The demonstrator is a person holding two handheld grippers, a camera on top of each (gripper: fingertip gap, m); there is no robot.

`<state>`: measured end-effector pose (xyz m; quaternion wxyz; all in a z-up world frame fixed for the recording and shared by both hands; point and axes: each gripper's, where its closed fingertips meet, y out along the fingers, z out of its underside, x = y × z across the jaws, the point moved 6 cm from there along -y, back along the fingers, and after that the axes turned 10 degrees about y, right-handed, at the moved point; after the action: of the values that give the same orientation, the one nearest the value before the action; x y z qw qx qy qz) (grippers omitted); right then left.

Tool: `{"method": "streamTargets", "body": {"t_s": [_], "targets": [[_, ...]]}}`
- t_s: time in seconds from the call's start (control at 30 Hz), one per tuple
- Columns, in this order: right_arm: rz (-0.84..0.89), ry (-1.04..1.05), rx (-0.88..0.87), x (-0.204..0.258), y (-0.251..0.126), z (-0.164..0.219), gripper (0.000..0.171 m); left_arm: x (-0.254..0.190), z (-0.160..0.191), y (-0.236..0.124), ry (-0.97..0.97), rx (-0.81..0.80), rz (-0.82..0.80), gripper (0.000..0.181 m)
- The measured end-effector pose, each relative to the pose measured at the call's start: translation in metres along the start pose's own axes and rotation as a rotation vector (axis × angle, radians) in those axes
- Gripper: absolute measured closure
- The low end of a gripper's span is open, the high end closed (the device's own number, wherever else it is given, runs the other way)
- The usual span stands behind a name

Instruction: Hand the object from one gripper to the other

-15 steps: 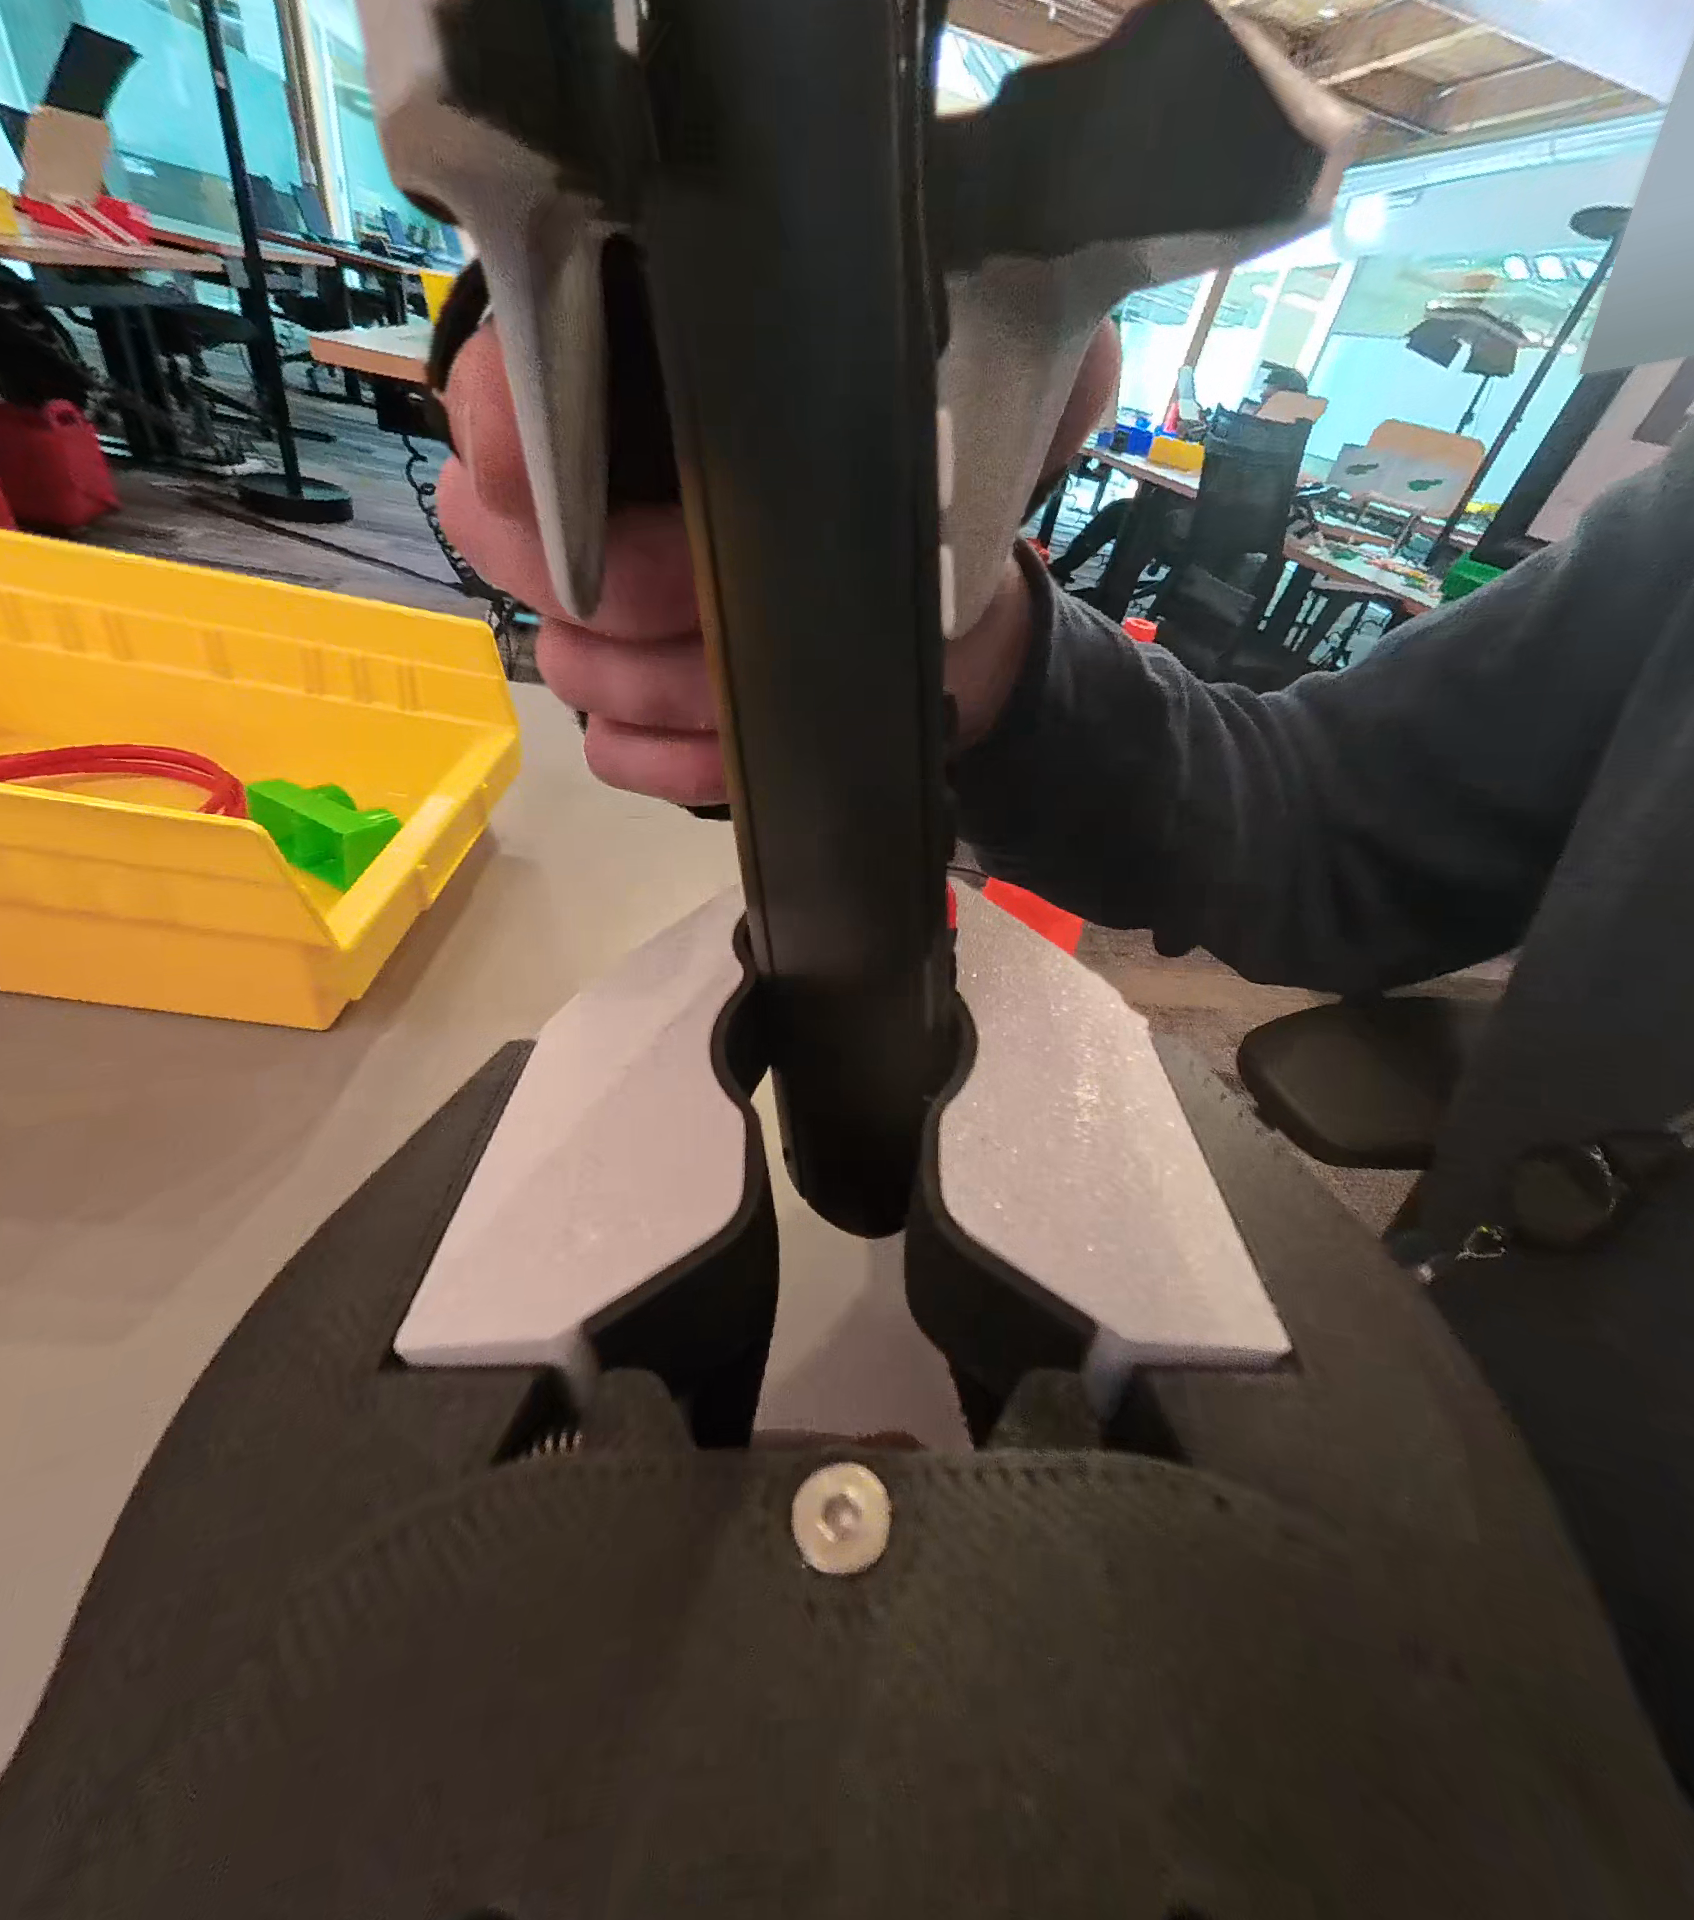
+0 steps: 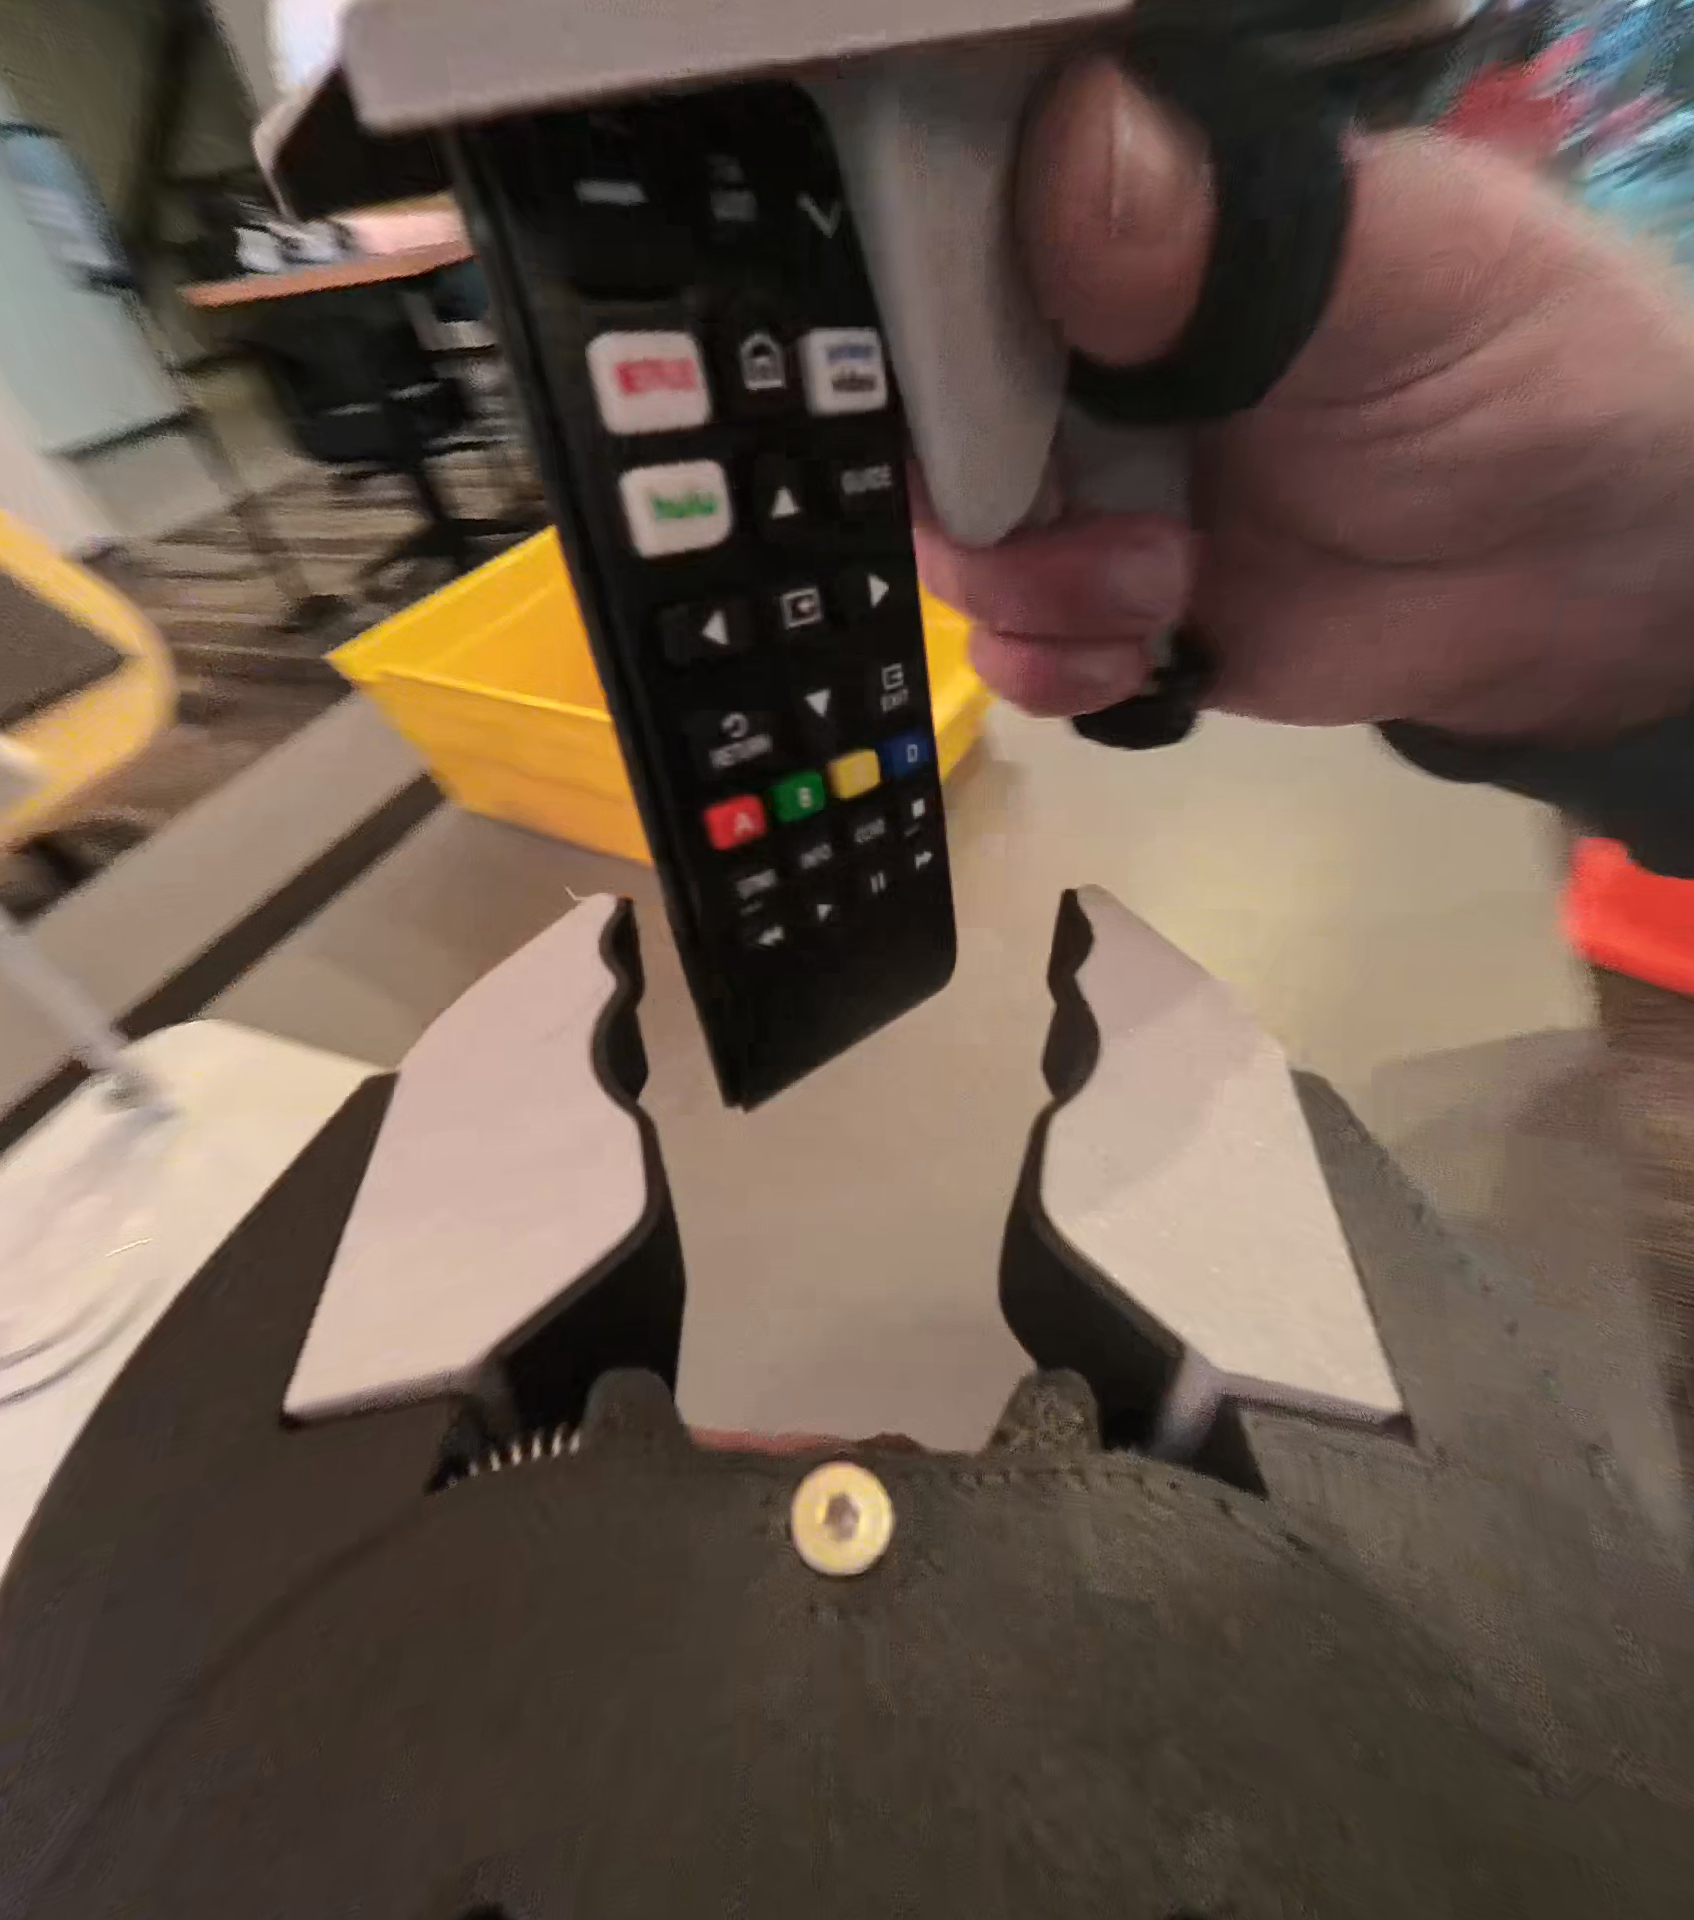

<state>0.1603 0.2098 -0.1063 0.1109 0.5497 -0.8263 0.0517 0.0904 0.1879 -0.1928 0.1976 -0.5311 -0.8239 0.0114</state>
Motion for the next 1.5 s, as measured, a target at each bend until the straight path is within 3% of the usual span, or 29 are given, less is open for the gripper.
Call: {"method": "streamTargets", "body": {"t_s": [0.2, 0.33, 0.73, 0.8, 0.93, 1.03, 1.1, 1.33, 1.5], "targets": [[0.116, 0.0, -0.01, 0.005, 0.009, 0.012, 0.152, 0.006, 0.002, 0.011, 0.147, 0.15, -0.364, 0.112], [0.139, -0.022, -0.011, 0.01, 0.009, 0.015, 0.152, 0.006, 0.005, 0.013, 0.139, 0.171, -0.421, 0.116], [-0.001, -0.032, 0.017, 0.014, 0.003, 0.004, 0.132, 0.004, 0.0, 0.005, -0.071, -0.006, -0.067, 0.12], [-0.022, -0.035, 0.028, 0.013, 0.002, 0.001, 0.112, 0.001, -0.003, 0.002, -0.105, -0.064, 0.019, 0.12], [-0.248, 0.026, 0.043, 0.02, 0.001, -0.007, 0.087, -0.011, -0.011, -0.003, -0.166, -0.191, 0.269, 0.121], [-0.457, 0.072, 0.083, 0.027, -0.001, -0.007, 0.085, -0.015, -0.017, -0.008, -0.221, -0.286, 0.409, 0.122], [-0.562, 0.092, 0.078, 0.032, -0.005, -0.008, 0.115, -0.021, -0.02, -0.01, -0.221, -0.313, 0.481, 0.124], [-0.481, 0.044, 0.104, 0.032, 0.001, -0.005, 0.116, -0.021, -0.015, -0.006, -0.211, -0.283, 0.471, 0.124], [-0.297, -0.004, 0.097, 0.02, 0.002, -0.009, 0.117, -0.006, -0.012, -0.006, -0.12, -0.177, 0.224, 0.106]]}}
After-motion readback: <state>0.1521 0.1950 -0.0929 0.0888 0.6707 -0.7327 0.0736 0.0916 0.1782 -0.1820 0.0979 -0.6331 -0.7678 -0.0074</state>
